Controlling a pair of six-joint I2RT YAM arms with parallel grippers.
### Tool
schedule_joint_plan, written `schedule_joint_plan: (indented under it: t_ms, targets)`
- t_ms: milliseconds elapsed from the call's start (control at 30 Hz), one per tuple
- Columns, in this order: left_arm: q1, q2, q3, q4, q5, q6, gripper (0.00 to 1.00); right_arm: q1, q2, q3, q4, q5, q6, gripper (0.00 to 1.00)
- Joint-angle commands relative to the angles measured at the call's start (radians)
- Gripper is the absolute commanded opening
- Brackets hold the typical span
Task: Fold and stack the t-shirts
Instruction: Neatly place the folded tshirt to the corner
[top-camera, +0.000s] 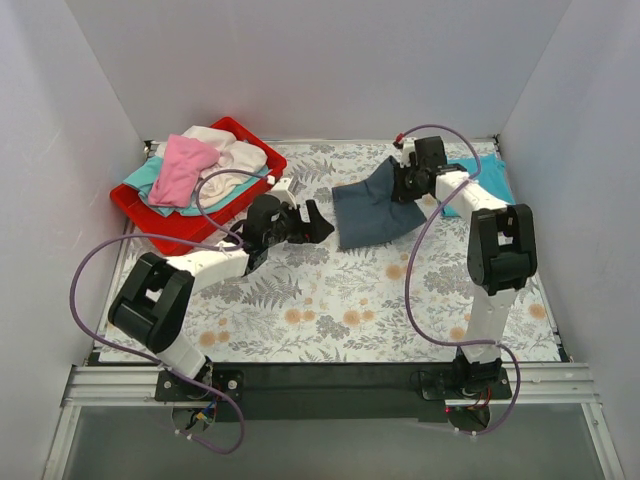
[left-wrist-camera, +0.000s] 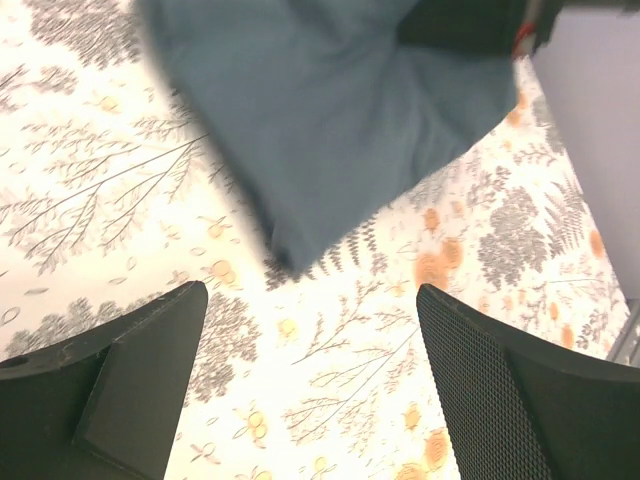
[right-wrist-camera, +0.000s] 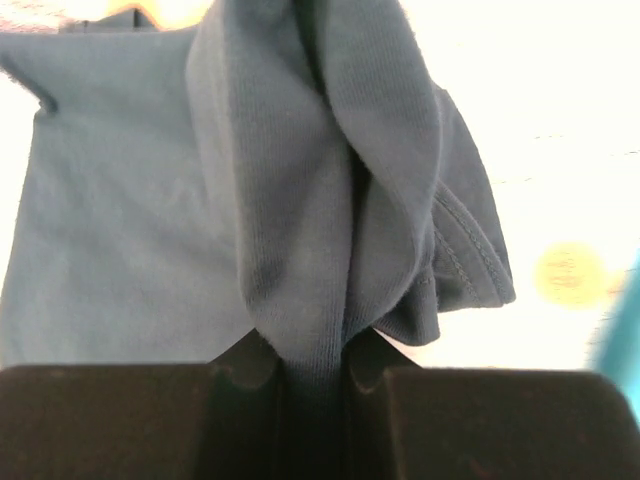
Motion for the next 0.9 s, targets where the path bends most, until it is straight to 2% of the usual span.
schedule_joint_plan:
  t_ms: [0, 100, 200, 367, 867]
  targets:
    - [0.018, -0.007, -0.007, -0.024, -0.005, 0.023, 0.79, -0.049, 0.065, 0.191, -0.166, 0.079, -0.137, 0.01]
    - [0.031, 0.007, -0.005, -0.029, 0.0, 0.026, 0.79, -0.093, 0.093, 0.299, -0.234, 0.099, -0.18, 0.01]
    - [0.038, 0.018, -0.011, -0.026, 0.001, 0.026, 0.79, -0.129, 0.096, 0.336, -0.257, 0.105, -0.22, 0.01]
    - [0.048, 0.055, -0.02, -0.013, 0.01, 0.021, 0.79, -0.147, 0.096, 0.417, -0.305, 0.199, -0.295, 0.01]
    - [0.048, 0.101, -0.039, 0.016, 0.039, 0.007, 0.79, -0.199, 0.093, 0.536, -0.332, 0.386, -0.347, 0.01]
